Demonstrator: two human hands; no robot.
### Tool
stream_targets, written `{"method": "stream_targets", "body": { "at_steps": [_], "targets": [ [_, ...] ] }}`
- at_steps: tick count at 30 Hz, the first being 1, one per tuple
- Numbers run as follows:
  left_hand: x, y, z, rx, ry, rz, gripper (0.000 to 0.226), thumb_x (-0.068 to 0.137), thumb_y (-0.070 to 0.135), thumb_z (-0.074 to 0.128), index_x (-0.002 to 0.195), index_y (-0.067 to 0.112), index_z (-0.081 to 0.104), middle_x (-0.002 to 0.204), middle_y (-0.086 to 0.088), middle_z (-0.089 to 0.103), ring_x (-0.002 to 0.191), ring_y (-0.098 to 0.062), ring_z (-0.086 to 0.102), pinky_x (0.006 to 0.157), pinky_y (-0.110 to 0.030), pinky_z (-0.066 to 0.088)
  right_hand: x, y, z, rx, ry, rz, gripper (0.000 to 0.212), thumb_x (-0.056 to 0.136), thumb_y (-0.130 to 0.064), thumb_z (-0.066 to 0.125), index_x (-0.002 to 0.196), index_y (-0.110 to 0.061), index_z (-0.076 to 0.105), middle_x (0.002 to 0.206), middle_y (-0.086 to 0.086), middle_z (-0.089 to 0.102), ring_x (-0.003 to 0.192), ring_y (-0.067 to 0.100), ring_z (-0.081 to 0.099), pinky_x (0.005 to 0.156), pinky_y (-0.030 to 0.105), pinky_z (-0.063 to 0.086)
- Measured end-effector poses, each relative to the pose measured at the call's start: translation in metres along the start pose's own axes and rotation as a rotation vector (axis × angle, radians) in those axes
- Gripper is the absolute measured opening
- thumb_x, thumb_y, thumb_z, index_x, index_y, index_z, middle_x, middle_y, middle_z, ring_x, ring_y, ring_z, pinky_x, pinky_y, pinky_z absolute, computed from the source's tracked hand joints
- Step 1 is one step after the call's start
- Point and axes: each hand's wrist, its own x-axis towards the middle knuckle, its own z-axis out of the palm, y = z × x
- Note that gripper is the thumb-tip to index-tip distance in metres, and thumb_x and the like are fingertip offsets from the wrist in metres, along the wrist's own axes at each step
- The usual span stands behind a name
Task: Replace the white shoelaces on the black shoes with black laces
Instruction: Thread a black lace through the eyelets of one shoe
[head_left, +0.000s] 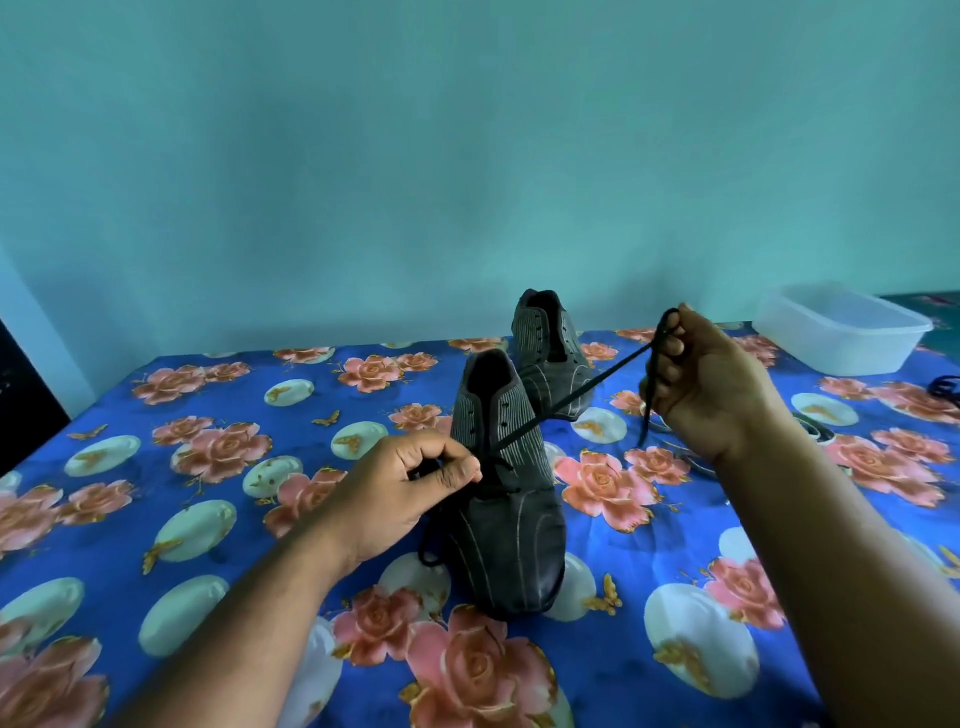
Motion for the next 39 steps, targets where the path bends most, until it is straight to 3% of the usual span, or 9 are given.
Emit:
{"method": "stream_targets", "body": {
  "at_steps": [7, 12, 15, 19, 22, 26, 33, 37, 39],
  "targets": [
    [0.001, 0.001, 0.003, -0.004, 0.036, 0.048, 0.016, 0.089, 0.038, 0.065, 0.086, 0.028, 0.077, 0.093, 0.000, 0.075, 0.093, -0.011, 0.068, 0.086, -0.020, 0.050, 0.022, -0.003, -0.045, -0.134, 0.341, 0.064, 0.018, 0.102, -0.025, 0.056, 0.085, -0.018, 0.057, 0.061, -0.006, 0.035, 0.041, 0.010, 0.027, 0.038, 0.020, 0.021],
    [0.001, 0.005, 0.007, -0.068, 0.068, 0.054, 0.015, 0.088, 0.034, 0.069, 0.092, 0.024, 0.080, 0.094, -0.007, 0.076, 0.094, -0.020, 0.070, 0.084, -0.028, 0.055, 0.010, 0.011, -0.023, -0.938, 0.395, -0.235, 0.028, 0.095, -0.025, 0.066, 0.121, -0.014, 0.061, 0.088, 0.004, 0.057, 0.071, 0.020, 0.054, 0.063, 0.034, 0.048],
    [0.000, 0.007, 0.009, -0.078, 0.074, 0.066, 0.016, 0.089, 0.033, 0.069, 0.092, 0.021, 0.079, 0.094, -0.009, 0.075, 0.092, -0.023, 0.069, 0.083, -0.032, 0.055, -0.016, 0.028, 0.015, -1.341, -0.067, -0.635, 0.035, 0.094, -0.054, 0.063, 0.120, -0.031, 0.066, 0.115, 0.001, 0.060, 0.108, 0.019, 0.055, 0.096, 0.041, 0.045],
    [0.000, 0.008, 0.006, -0.090, 0.069, 0.068, 0.021, 0.089, 0.031, 0.069, 0.097, 0.013, 0.076, 0.096, -0.013, 0.073, 0.099, -0.035, 0.067, 0.086, -0.041, 0.055, -0.043, 0.055, 0.042, -1.636, -0.611, -0.678, 0.046, 0.094, -0.072, 0.037, 0.111, -0.043, 0.068, 0.116, -0.018, 0.055, 0.118, 0.017, 0.046, 0.097, 0.044, 0.037],
    [0.001, 0.006, 0.003, -0.046, 0.074, 0.100, 0.021, 0.089, 0.033, 0.068, 0.095, 0.014, 0.075, 0.092, -0.015, 0.071, 0.095, -0.039, 0.065, 0.083, -0.047, 0.054, -0.047, 0.058, 0.042, -1.551, -0.695, -0.640, 0.028, 0.096, -0.061, 0.046, 0.092, -0.040, 0.064, 0.097, -0.024, 0.053, 0.104, 0.015, 0.048, 0.091, 0.045, 0.041],
    [0.003, -0.002, -0.001, -0.009, 0.108, 0.055, 0.011, 0.095, 0.025, 0.068, 0.091, 0.017, 0.074, 0.090, -0.011, 0.072, 0.090, -0.029, 0.067, 0.084, -0.041, 0.052, -0.034, 0.038, 0.024, -1.190, -0.725, -0.262, 0.034, 0.100, -0.047, 0.055, 0.074, -0.026, 0.058, 0.073, 0.001, 0.056, 0.067, 0.029, 0.057, 0.068, 0.046, 0.048],
    [0.002, -0.009, -0.011, 0.070, 0.156, -0.124, 0.013, 0.096, 0.014, 0.068, 0.084, 0.015, 0.074, 0.072, 0.002, 0.069, 0.066, -0.003, 0.053, 0.070, -0.026, 0.043, -0.016, 0.001, -0.012, -0.281, -0.497, -0.101, 0.041, 0.077, -0.044, 0.082, 0.064, -0.020, 0.052, 0.059, -0.002, 0.039, 0.062, 0.019, 0.045, 0.072, 0.032, 0.047],
    [0.002, -0.007, -0.012, 0.126, 0.160, -0.130, 0.011, 0.095, 0.022, 0.071, 0.086, 0.017, 0.075, 0.076, 0.001, 0.070, 0.068, -0.005, 0.056, 0.073, -0.029, 0.045, -0.019, -0.004, -0.004, -0.260, -0.458, -0.177, 0.039, 0.085, -0.039, 0.076, 0.062, -0.020, 0.051, 0.054, -0.003, 0.034, 0.058, 0.020, 0.033, 0.066, 0.036, 0.041],
    [0.001, -0.005, -0.011, 0.101, 0.199, -0.083, 0.027, 0.090, 0.054, 0.069, 0.099, 0.029, 0.073, 0.092, -0.003, 0.067, 0.075, -0.016, 0.057, 0.077, -0.036, 0.050, -0.028, 0.002, 0.008, -0.451, -0.523, -0.195, 0.040, 0.092, -0.039, 0.065, 0.061, -0.018, 0.053, 0.051, -0.002, 0.037, 0.056, 0.020, 0.036, 0.062, 0.047, 0.034]
  ]
}}
